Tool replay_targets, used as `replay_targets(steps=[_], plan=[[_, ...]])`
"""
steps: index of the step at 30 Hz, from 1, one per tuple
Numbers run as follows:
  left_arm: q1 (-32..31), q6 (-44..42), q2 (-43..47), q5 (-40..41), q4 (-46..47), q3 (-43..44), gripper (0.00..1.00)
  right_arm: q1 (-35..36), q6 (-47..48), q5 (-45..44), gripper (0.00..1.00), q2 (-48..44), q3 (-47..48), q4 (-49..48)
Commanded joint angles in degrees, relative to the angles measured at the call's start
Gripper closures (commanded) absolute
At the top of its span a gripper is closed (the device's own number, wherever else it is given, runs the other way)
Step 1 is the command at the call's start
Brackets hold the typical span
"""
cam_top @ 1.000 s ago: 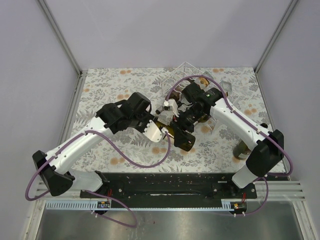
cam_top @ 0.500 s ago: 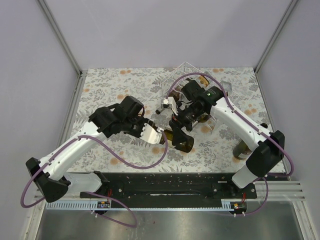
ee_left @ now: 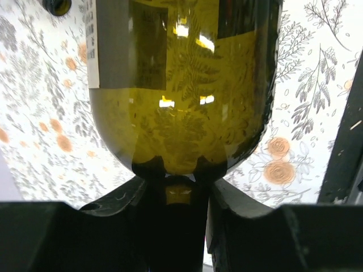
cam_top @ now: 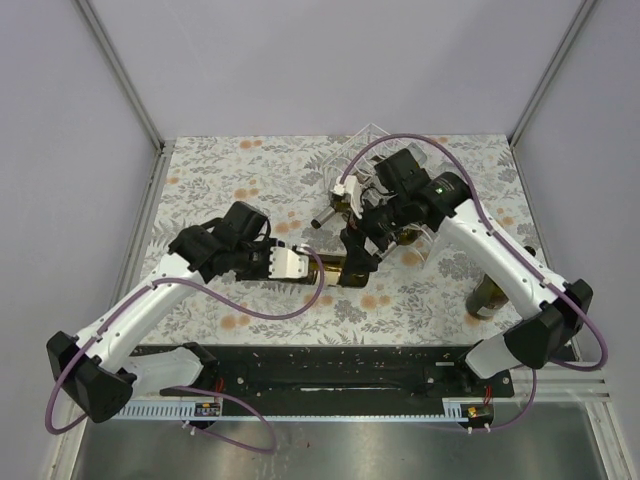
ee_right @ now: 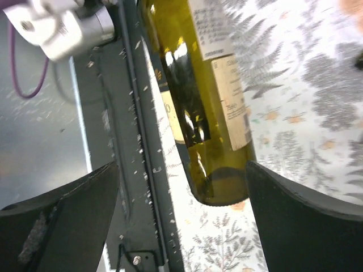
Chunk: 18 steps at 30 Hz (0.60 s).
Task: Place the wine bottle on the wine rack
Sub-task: Pick up the wine bottle from the center of the board.
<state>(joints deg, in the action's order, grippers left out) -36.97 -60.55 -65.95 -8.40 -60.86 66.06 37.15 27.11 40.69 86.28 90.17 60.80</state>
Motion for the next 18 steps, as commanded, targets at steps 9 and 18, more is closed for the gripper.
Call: replay_targets(steps=[9, 18], plan=[[0.5, 34.0, 1.1, -1.7, 25.9, -10.9, 1.00, -3.4, -11.1, -23.1, 0.01, -4.5, 8.6, -14.9], [0.4, 40.8, -2.2, 2.3, 36.2, -14.8, 1.00, -8.3, -13.5, -24.5, 0.01, -4.0, 9.8, -15.9]])
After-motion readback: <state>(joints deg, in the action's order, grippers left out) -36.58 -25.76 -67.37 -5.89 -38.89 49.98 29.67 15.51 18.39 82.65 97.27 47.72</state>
